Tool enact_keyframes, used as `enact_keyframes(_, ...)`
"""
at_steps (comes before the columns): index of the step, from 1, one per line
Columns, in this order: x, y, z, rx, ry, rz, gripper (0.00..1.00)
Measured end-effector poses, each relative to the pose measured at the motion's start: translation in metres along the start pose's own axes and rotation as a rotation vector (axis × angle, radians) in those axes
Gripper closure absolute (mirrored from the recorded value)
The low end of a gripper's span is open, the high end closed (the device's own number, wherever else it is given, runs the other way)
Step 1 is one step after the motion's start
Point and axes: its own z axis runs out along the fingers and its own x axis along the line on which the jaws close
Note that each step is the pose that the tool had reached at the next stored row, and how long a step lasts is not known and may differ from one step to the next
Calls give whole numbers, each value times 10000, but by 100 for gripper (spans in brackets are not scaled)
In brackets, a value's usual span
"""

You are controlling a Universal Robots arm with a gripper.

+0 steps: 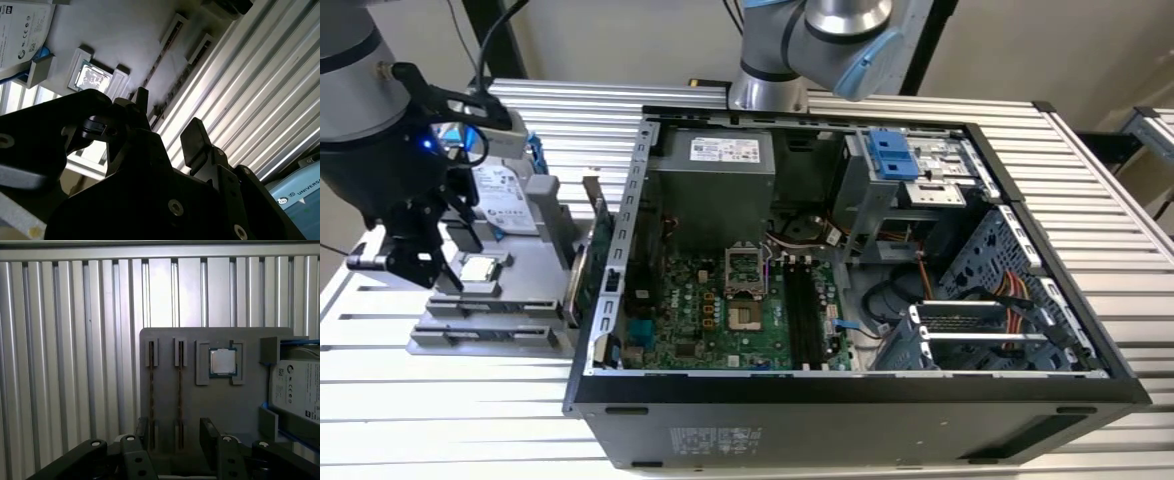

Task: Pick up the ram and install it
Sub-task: 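Pick up the ram and move it above insertion slot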

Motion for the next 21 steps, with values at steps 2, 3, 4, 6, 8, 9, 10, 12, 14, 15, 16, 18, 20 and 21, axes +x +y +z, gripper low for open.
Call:
enact_keyframes(2,1,0,10,0,0,0,0)
enact_keyframes(3,1,0,14,-1,1,0,0)
enact_keyframes(4,3,0,17,-2,2,-1,0)
enact_keyframes(6,4,0,26,0,0,1,0)
enact_keyframes(8,5,0,32,0,0,3,0)
enact_keyframes(9,5,-1,37,1,0,6,0)
enact_keyframes(10,5,-1,41,0,0,8,0)
enact_keyframes(12,5,0,48,-1,1,13,0)
enact_keyframes(14,6,0,57,0,1,14,0)
enact_keyframes(15,6,1,62,0,1,14,0)
enact_keyframes(16,6,2,66,0,2,17,0)
enact_keyframes(18,6,5,75,0,3,19,0)
enact_keyframes(20,6,7,83,1,3,22,0)
enact_keyframes(21,7,8,87,1,4,23,0)
